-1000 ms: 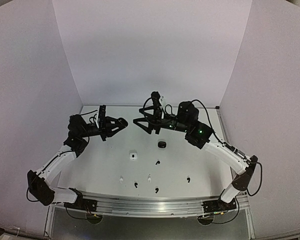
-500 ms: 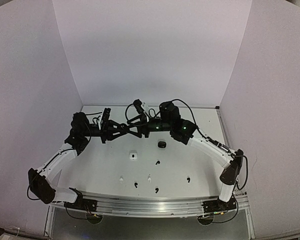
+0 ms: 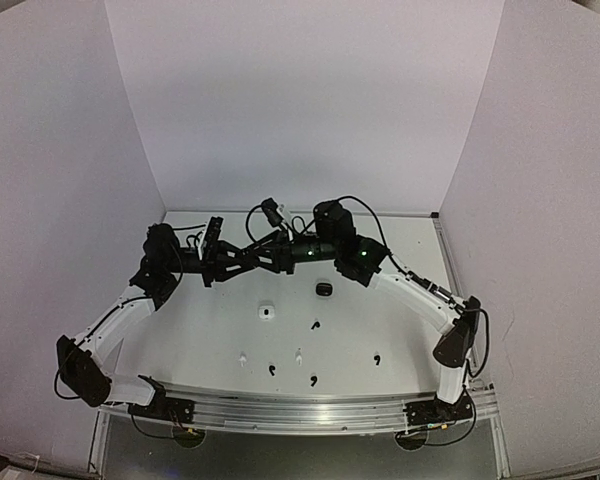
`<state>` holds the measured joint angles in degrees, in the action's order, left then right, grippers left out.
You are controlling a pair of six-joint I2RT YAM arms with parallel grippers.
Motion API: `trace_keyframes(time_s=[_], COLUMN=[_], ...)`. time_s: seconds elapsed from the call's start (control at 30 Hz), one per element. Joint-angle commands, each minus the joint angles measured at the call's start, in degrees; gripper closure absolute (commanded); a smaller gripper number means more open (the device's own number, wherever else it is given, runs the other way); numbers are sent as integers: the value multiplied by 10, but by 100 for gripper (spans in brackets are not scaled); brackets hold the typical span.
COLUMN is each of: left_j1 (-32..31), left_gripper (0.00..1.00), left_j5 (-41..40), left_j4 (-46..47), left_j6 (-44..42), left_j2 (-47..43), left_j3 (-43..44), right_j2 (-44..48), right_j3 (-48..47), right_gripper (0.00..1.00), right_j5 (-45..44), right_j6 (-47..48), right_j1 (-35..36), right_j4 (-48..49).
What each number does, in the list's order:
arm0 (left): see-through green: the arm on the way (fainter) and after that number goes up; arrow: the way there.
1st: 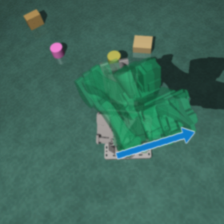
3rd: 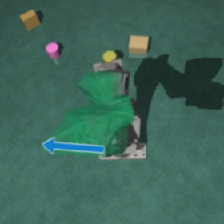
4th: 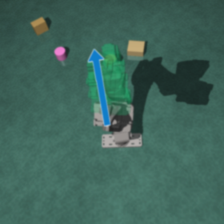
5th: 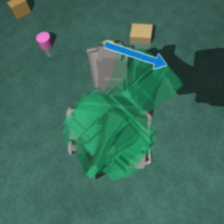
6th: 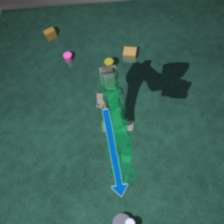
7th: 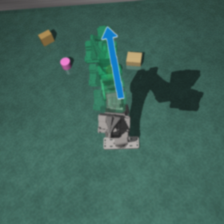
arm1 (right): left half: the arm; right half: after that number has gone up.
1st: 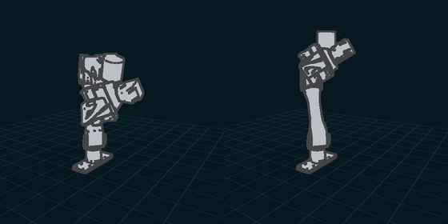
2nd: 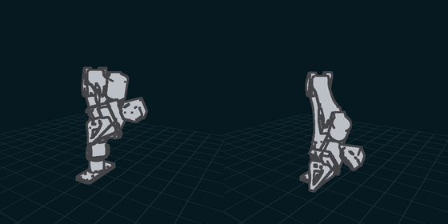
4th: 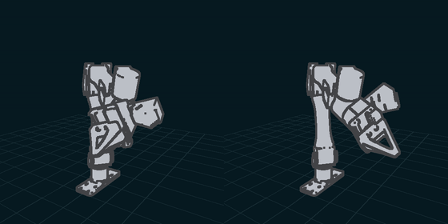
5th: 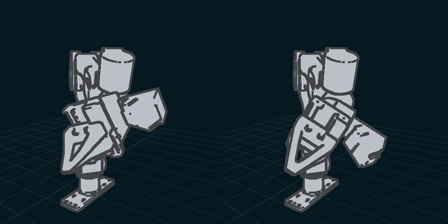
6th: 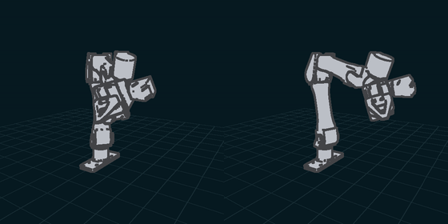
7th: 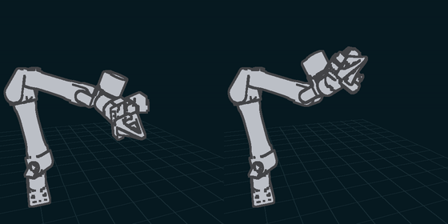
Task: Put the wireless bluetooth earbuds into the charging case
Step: Pass from the left arm to the right, then pass from the right arm to the left
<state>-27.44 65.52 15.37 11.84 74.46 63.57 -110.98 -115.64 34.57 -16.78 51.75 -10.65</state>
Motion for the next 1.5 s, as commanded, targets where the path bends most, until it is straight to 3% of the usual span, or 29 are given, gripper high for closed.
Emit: trace_keyframes(time_s=[0.0,0.07,0.17,0.2,0.53,0.6,0.77,0.87,1.0,1.1,1.27,1.47], left_j1=[-5,-5,-5,-5,-5,-5,1,10,15,15,8,-8], left_gripper=[100,100,100,100,99,89,44,33,24,23,28,46], left_j5=[13,13,11,11,9,9,23,40,27,-15,-62,-85], left_j4=[16,17,18,18,12,1,-58,-137,-338,-499,-700,-739], left_j6=[1,2,6,8,4,-9,-55,-118,-296,-466,-639,-666], left_j2=[5,5,5,5,-2,-4,-9,-13,-13,0,33,45], left_j3=[37,37,36,36,25,22,23,33,73,117,198,221], right_j2=[-18,-23,-25,-24,17,25,51,67,79,80,73,53], right_j3=[-25,-30,-31,-29,10,17,49,63,61,44,22,-7], right_gripper=[69,74,96,99,100,100,100,100,100,100,100,100], right_j5=[27,32,36,37,15,6,-18,-27,-44,-76,-157,-175], right_j6=[-12,-12,-10,-9,35,44,71,83,118,192,356,401], right_j1=[1,3,5,5,4,4,3,1,2,20,69,86], right_j4=[-2,-3,-3,-3,-3,-3,-5,-13,-58,-111,-197,-199])
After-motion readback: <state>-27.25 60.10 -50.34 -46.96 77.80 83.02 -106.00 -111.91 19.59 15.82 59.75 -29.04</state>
